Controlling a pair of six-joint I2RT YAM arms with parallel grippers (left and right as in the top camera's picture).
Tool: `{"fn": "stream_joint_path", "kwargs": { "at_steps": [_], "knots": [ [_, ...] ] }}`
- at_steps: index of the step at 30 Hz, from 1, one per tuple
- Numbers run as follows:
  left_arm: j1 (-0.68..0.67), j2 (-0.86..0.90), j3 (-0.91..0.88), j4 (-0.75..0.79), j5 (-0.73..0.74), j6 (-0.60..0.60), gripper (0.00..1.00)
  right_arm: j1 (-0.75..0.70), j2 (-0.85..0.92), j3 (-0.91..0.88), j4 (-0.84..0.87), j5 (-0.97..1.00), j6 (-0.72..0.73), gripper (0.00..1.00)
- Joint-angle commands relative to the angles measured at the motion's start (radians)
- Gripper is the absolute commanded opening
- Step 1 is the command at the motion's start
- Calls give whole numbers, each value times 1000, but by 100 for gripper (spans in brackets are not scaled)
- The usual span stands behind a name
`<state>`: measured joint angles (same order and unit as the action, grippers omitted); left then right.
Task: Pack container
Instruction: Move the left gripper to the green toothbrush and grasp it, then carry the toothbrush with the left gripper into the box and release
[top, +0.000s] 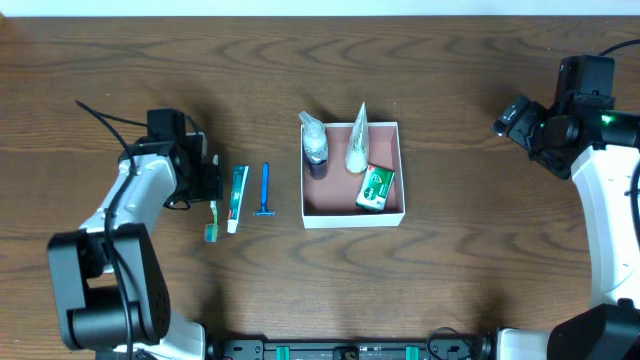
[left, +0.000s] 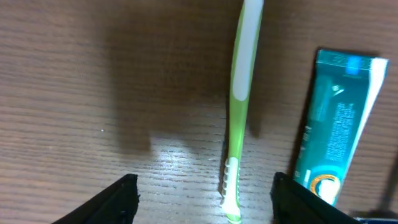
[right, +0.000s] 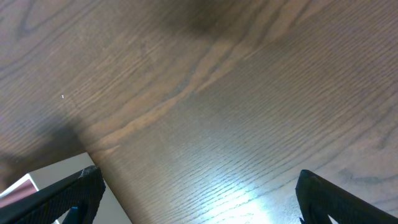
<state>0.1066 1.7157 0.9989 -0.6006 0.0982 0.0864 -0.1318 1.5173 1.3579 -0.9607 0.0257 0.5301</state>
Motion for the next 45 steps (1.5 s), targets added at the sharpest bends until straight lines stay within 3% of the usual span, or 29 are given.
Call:
{"fn": "stream_joint_path", "kwargs": {
  "at_steps": [1,9,14,21,32,38,41,45],
  "knots": [
    [-2,19,5,5,-1,11,68,-4,-6,5,0,3,-7,99],
    [-16,82,4,16,-1,11,57,-4,-6,5,0,3,-7,99],
    [-53,117,4,16,-2,15,43,-4,-6,5,0,3,-7,99],
    [-71,110,7,-14,-2,33,6,-4,-6,5,0,3,-7,99],
    [-80,-84,194,-271,-3,29,6,-4,-6,5,0,3,-7,99],
    [-175,-249,267,-364,-1,39,6,-4,-6,5,0,3,-7,99],
    [-266,-314,267,-388,28,113,6,-4,-6,5,0,3,-7,99],
    [-422,-347,267,-405,117,317,6,-4,-6,5,0,3,-7,99]
  ]
}}
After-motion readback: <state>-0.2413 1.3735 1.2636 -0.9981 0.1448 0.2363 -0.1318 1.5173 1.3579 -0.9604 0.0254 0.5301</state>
